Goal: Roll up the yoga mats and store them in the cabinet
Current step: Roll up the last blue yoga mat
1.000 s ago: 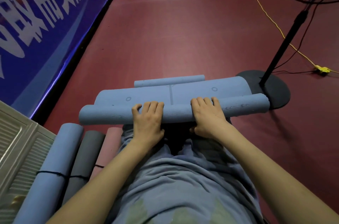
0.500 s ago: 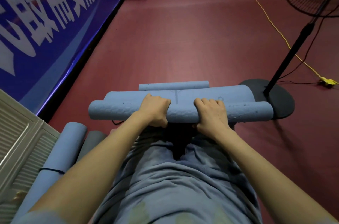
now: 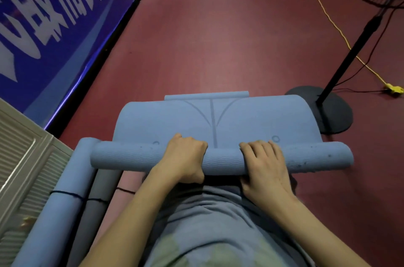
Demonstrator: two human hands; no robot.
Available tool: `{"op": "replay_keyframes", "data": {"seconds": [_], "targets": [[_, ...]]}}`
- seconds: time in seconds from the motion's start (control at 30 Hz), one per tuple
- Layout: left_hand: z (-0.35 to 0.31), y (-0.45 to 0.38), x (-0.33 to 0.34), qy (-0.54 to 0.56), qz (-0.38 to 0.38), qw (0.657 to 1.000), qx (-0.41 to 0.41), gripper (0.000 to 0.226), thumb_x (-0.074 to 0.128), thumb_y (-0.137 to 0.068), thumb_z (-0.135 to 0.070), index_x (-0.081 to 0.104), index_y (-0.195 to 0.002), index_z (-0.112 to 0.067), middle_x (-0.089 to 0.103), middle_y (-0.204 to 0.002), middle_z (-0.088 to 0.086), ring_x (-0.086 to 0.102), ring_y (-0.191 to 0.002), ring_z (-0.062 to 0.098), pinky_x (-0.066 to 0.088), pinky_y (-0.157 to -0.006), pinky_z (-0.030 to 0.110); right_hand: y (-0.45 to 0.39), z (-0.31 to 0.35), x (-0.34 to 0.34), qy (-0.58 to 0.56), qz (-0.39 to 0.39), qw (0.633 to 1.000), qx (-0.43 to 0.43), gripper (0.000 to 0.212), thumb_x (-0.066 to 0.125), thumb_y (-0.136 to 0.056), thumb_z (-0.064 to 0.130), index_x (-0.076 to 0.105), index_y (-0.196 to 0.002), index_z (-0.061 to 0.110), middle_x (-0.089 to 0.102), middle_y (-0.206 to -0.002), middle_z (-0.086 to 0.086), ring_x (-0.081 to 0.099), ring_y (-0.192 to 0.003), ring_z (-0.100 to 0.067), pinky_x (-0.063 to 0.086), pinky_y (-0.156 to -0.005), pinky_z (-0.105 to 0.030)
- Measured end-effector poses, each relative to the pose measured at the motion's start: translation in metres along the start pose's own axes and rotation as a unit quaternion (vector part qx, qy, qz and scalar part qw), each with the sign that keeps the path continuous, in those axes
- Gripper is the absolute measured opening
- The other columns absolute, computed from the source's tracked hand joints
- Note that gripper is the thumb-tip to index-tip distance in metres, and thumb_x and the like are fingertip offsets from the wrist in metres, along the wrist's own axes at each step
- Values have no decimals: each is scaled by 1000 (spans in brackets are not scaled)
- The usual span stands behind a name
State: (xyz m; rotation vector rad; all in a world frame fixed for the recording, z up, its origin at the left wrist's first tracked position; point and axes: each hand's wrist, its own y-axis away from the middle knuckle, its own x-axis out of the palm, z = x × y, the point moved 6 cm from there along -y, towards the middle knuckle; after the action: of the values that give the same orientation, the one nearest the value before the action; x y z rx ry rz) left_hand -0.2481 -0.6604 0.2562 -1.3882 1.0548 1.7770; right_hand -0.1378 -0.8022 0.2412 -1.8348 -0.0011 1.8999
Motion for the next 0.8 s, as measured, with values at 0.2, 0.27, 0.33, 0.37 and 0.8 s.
{"op": "replay_keyframes", "data": {"seconds": [0.2, 0.27, 0.33, 0.37, 0.8], "targets": [[6, -17, -5, 21, 35, 999, -5, 44, 78, -62, -43, 59, -97, -25, 69, -94, -1, 65, -91, 26, 39, -71, 34, -31, 11, 14, 52, 8, 999, 0, 51, 67, -43, 5, 61, -94, 11, 55, -81, -10, 51, -72, -34, 38, -72, -42], [8, -17, -4, 27, 28, 999, -10, 44, 78, -62, -44, 59, -97, -25, 69, -93, -2, 65, -91, 26, 37, -70, 34, -38, 12, 16, 59, 30, 998, -7, 54, 71, -37, 4, 59, -88, 12, 54, -76, -8, 52, -67, -33, 39, -66, -39], [9, -14, -2, 36, 6, 999, -23, 42, 76, -63, -45, 58, -96, -26, 69, -91, -2, 65, -89, 26, 34, -71, 35, -43, 10, 21, 67, 53, 996, -7, 57, 76, -32, 6, 58, -86, 14, 55, -73, -6, 53, -65, -31, 40, -64, -38], [9, -12, 0, 39, -16, 999, -32, 41, 74, -64, -45, 57, -96, -27, 69, -91, -3, 65, -87, 25, 34, -73, 35, -45, 10, 22, 71, 70, 995, -9, 58, 79, -32, 9, 58, -86, 15, 56, -73, -5, 54, -66, -30, 41, -65, -38], [8, -9, 15, 48, -229, 971, -42, 65, 76, -45, -33, 66, -107, -17, 65, -92, -2, 61, -84, 27, 46, -71, 38, -92, 1, 18, 23, 398, 917, -23, 50, 81, -67, 25, 57, -110, 21, 66, -104, -1, 65, -95, -26, 48, -71, -32]]}}
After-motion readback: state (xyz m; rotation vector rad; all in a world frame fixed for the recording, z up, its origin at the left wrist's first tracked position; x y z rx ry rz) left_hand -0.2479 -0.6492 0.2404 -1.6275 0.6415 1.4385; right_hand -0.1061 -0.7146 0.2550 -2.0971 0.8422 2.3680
